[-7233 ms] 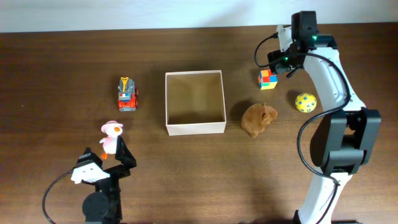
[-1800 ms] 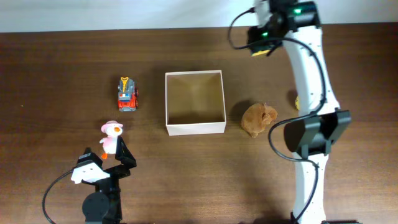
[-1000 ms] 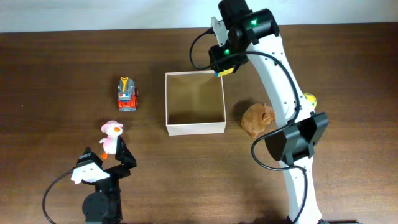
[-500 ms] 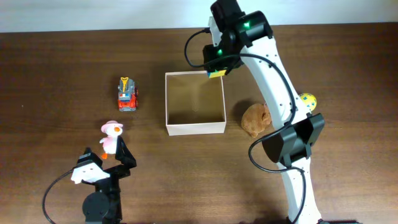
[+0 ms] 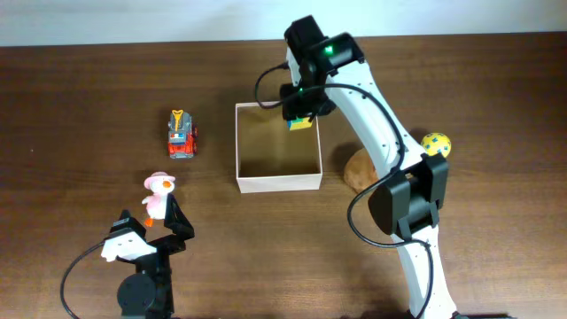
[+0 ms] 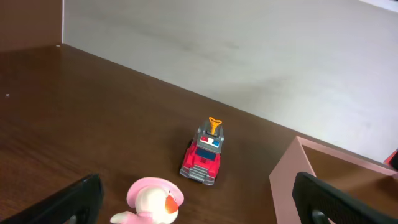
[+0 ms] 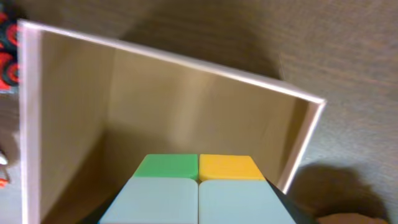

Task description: Pack container

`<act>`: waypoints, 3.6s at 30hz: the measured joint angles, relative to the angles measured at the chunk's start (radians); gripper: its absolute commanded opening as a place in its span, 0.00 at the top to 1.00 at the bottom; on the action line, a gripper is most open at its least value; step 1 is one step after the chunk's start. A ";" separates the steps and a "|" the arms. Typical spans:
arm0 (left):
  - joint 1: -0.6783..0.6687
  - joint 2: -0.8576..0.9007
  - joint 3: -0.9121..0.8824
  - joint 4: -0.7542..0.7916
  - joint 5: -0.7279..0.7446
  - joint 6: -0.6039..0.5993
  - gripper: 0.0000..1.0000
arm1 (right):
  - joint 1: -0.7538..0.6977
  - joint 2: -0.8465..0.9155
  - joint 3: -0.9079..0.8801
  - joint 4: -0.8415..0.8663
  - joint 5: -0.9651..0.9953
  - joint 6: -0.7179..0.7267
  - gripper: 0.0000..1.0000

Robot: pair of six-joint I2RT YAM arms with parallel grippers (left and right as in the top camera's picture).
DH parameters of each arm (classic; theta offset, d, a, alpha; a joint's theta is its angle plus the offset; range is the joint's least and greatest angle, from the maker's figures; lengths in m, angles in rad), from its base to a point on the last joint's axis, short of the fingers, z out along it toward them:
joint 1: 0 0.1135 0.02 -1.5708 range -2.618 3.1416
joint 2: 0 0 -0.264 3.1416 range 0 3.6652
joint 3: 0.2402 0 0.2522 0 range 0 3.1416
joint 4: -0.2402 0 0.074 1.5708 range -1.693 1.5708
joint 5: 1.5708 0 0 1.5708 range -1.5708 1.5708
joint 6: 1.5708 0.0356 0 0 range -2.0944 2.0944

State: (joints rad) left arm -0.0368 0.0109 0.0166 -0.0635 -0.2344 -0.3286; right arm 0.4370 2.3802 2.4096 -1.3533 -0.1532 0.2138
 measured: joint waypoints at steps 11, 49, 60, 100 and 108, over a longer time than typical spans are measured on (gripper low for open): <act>0.000 0.000 0.000 0.000 0.000 0.000 0.01 | 0.002 0.000 -0.144 0.139 0.000 0.012 0.64; 0.000 0.000 0.000 0.000 0.000 0.000 0.01 | 0.002 0.000 -0.156 0.163 0.063 0.015 0.45; 0.000 0.000 0.000 0.000 0.000 0.000 0.01 | -0.003 0.000 -0.156 0.162 0.063 0.014 0.32; 0.000 0.000 0.000 0.000 0.000 0.000 0.01 | 0.019 0.024 -0.055 0.162 -0.137 -0.390 0.82; 0.000 0.000 0.000 0.000 0.000 0.000 0.01 | 0.019 0.101 -0.055 0.166 -0.115 -0.409 0.83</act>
State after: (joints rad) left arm -0.0368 0.0109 0.0166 -0.0635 -0.2344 -0.3290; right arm 0.4564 2.4813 2.3547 -1.1877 -0.2684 -0.1947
